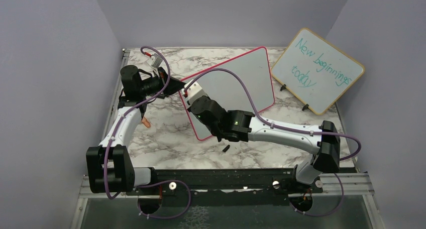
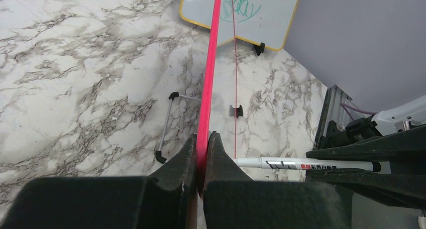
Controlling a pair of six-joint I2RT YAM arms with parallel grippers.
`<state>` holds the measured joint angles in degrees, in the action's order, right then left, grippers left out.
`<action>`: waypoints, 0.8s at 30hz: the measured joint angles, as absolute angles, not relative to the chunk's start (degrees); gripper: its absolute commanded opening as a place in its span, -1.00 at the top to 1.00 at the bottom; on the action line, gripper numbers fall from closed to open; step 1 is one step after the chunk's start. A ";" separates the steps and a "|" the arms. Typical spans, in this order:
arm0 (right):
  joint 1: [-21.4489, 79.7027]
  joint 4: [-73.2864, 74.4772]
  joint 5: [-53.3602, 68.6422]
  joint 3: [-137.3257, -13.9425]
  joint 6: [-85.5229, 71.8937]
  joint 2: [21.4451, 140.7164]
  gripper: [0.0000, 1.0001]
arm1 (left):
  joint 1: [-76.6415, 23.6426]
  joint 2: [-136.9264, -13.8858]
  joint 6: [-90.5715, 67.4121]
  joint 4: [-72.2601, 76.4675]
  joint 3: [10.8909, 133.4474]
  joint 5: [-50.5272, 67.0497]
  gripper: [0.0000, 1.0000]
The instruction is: Write a sentence on the whiteboard
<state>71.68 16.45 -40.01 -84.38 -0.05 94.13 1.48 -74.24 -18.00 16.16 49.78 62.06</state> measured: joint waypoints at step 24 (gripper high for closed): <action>72.07 23.64 -39.53 -85.82 -4.93 94.94 0.99 | 1.48 -74.13 -17.98 16.21 49.69 61.89 1.00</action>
